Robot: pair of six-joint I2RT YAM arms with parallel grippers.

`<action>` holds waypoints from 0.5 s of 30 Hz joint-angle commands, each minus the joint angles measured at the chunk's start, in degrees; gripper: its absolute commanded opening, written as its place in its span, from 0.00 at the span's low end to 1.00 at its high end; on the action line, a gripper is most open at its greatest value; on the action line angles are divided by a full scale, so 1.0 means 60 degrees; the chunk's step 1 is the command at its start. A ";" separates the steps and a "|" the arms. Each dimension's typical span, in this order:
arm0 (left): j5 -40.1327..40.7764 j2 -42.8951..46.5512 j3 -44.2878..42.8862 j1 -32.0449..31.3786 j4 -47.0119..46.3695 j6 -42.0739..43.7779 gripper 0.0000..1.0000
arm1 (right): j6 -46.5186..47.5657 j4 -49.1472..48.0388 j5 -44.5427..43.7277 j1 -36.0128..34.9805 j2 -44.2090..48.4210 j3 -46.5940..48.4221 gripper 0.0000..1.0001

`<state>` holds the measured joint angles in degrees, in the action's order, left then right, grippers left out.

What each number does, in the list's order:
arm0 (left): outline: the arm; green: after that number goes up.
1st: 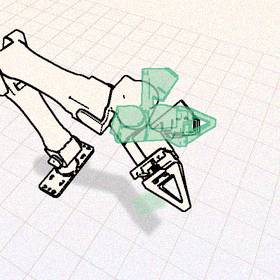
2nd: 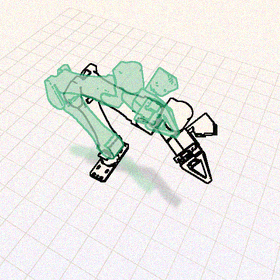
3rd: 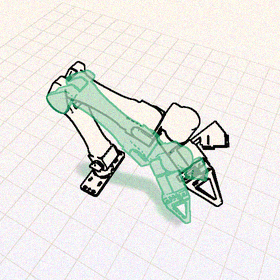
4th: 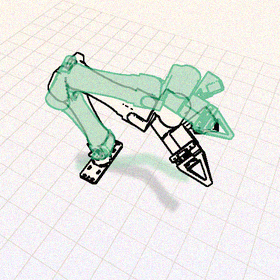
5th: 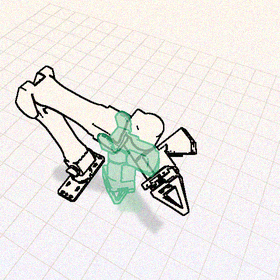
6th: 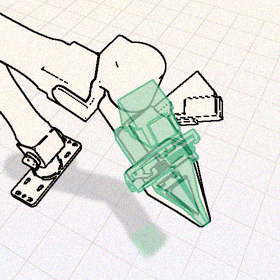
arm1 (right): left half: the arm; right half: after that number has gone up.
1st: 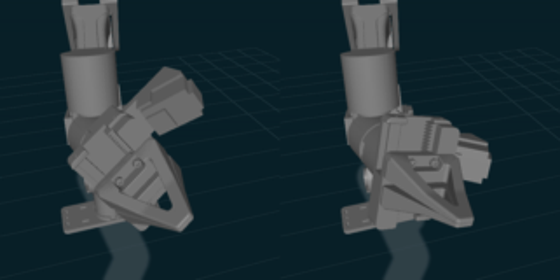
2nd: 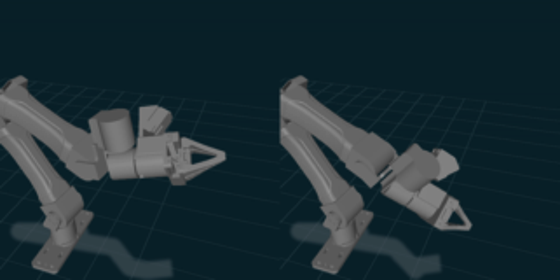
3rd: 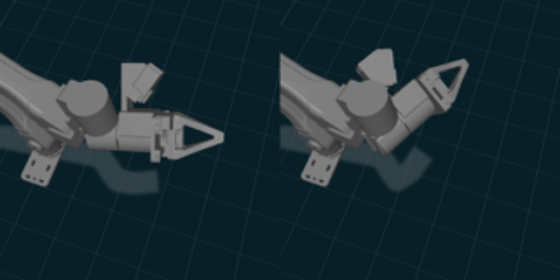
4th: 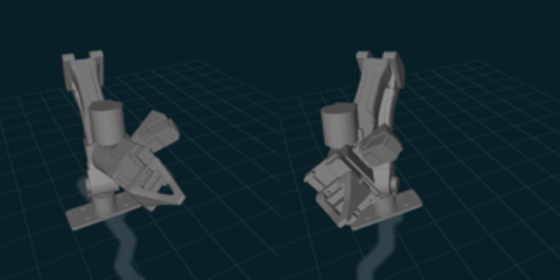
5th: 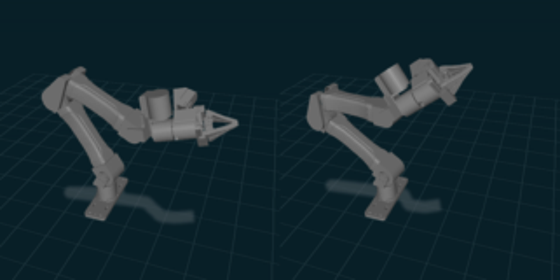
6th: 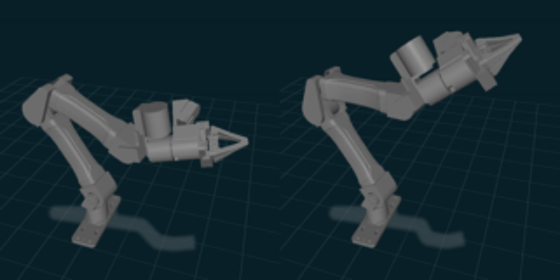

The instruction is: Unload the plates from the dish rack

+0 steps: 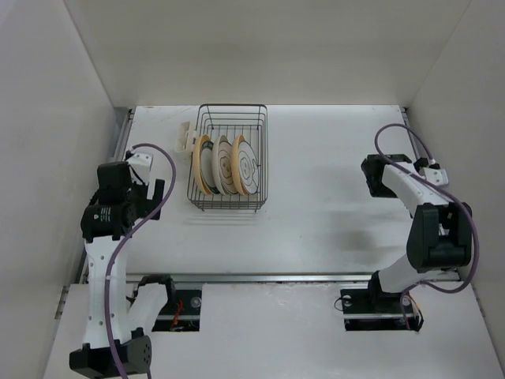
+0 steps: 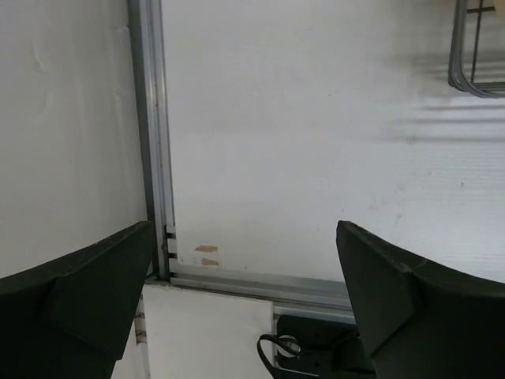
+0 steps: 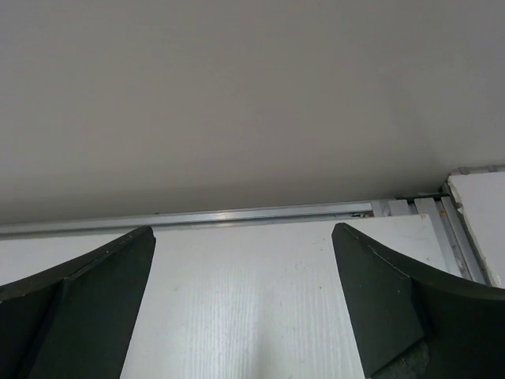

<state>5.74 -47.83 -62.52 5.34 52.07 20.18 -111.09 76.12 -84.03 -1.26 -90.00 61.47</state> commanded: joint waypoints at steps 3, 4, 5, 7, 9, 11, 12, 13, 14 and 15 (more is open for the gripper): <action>-0.1813 -0.0404 -0.0916 0.0003 0.0607 0.1290 1.00 | 0.2217 0.0527 -0.1669 -0.1180 0.0629 0.1281 1.00; -0.2154 -0.0537 -0.1150 -0.0099 0.0608 0.1555 1.00 | 0.2661 0.0527 -0.1800 -0.1675 0.0629 0.1819 1.00; -0.2447 -0.0741 -0.1500 -0.0100 0.0840 0.1558 1.00 | 0.2970 0.0527 -0.1801 -0.1898 0.0513 0.2158 1.00; -0.3280 -0.1732 -0.3109 -0.0246 0.1192 0.1558 1.00 | 0.3630 0.0527 -0.1102 -0.2264 0.0409 0.3050 1.00; -0.3810 -0.2643 -0.4456 -0.0349 0.1851 0.1398 1.00 | 0.4243 0.0396 0.0391 -0.2528 0.0147 0.4748 1.00; -0.4412 -0.4161 -0.6463 -0.0450 0.2218 0.0931 1.00 | 0.8766 -0.2887 0.2417 -0.2821 0.0233 0.5543 1.00; -0.4413 -0.4693 -0.7093 -0.0553 0.2495 0.0725 1.00 | 1.1108 -0.4772 0.3926 -0.2823 0.0872 0.5256 1.00; -0.4413 -0.5221 -0.8332 -0.0699 0.2657 0.0534 1.00 | 1.4308 -0.6371 0.5942 -0.2823 0.1342 0.4803 1.00; -0.4080 -0.6241 -0.8910 -0.0903 0.2789 0.0344 1.00 | 1.4920 -0.7475 0.7761 -0.2823 0.1811 0.4349 1.00; -0.3728 -0.6730 -0.9438 -0.1485 0.2936 0.0182 1.00 | 1.5056 -0.8820 0.9853 -0.2823 0.2222 0.3590 1.00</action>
<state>-15.18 -80.16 -112.57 0.64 64.34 24.47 -52.14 50.54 -58.65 -17.74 -83.35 88.16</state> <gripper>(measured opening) 0.993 1.000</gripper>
